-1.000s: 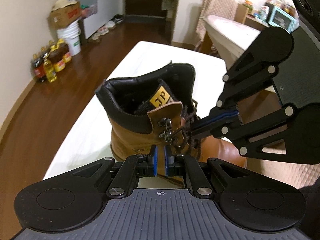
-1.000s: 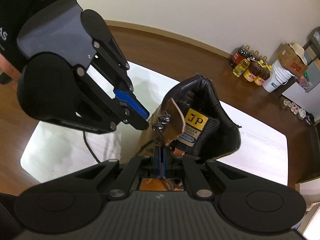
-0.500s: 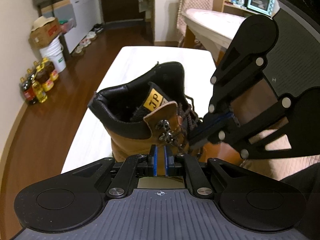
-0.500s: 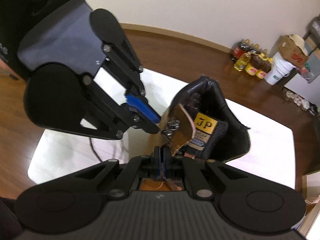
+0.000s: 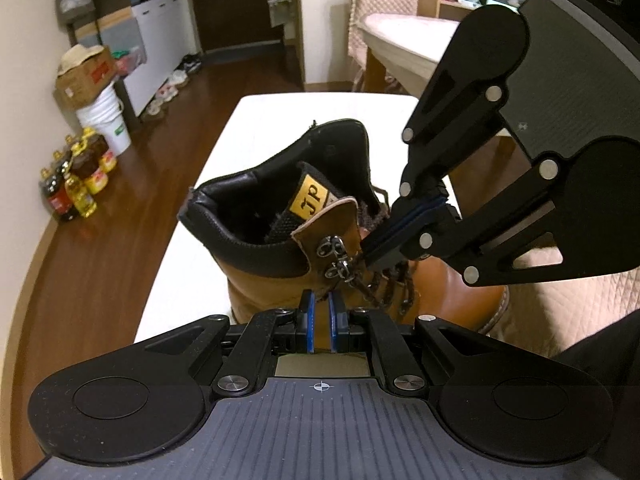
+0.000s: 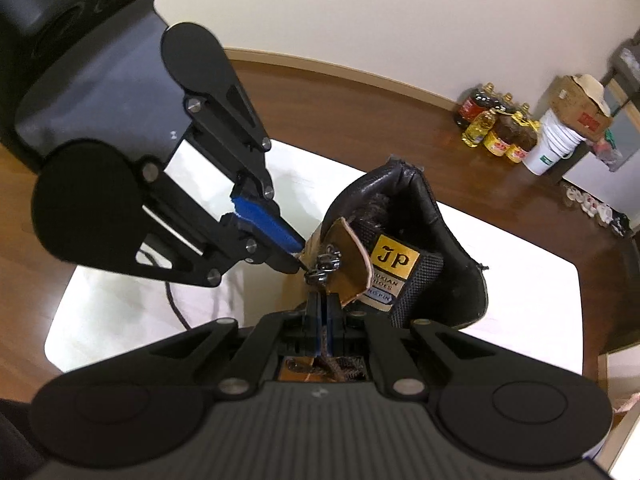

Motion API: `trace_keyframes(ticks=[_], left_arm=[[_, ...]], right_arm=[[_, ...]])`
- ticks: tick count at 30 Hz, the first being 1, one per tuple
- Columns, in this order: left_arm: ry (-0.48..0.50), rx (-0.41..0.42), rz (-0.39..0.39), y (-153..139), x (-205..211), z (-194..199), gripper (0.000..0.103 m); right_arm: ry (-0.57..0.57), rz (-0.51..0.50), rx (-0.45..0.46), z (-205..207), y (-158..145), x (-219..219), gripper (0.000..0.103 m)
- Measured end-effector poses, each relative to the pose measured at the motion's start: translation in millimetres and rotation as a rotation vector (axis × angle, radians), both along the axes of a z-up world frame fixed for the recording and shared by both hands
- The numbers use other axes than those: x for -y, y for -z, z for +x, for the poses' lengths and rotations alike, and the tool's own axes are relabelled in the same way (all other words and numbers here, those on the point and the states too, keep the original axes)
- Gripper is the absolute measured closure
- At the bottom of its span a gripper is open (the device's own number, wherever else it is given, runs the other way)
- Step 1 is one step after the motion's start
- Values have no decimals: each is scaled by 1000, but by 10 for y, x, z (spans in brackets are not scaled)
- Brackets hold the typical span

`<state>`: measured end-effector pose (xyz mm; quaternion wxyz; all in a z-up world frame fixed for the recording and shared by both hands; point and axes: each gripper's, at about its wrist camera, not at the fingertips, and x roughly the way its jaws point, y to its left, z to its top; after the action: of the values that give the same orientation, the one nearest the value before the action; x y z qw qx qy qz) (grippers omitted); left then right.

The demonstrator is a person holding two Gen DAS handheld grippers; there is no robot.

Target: Lace up shoes with both hands

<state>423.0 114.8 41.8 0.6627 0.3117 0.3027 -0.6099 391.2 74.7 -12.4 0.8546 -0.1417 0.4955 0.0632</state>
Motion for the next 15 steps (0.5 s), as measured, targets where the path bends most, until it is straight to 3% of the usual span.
trace_keyframes(ticks=[7,15], left_arm=[[77,59,30,15,74,-54,96],[98,24,36,14,107,-87,102]], right_arm=[[-24,5,7,18,19,-2,100],[-20,20,29,-42,18,9,99]])
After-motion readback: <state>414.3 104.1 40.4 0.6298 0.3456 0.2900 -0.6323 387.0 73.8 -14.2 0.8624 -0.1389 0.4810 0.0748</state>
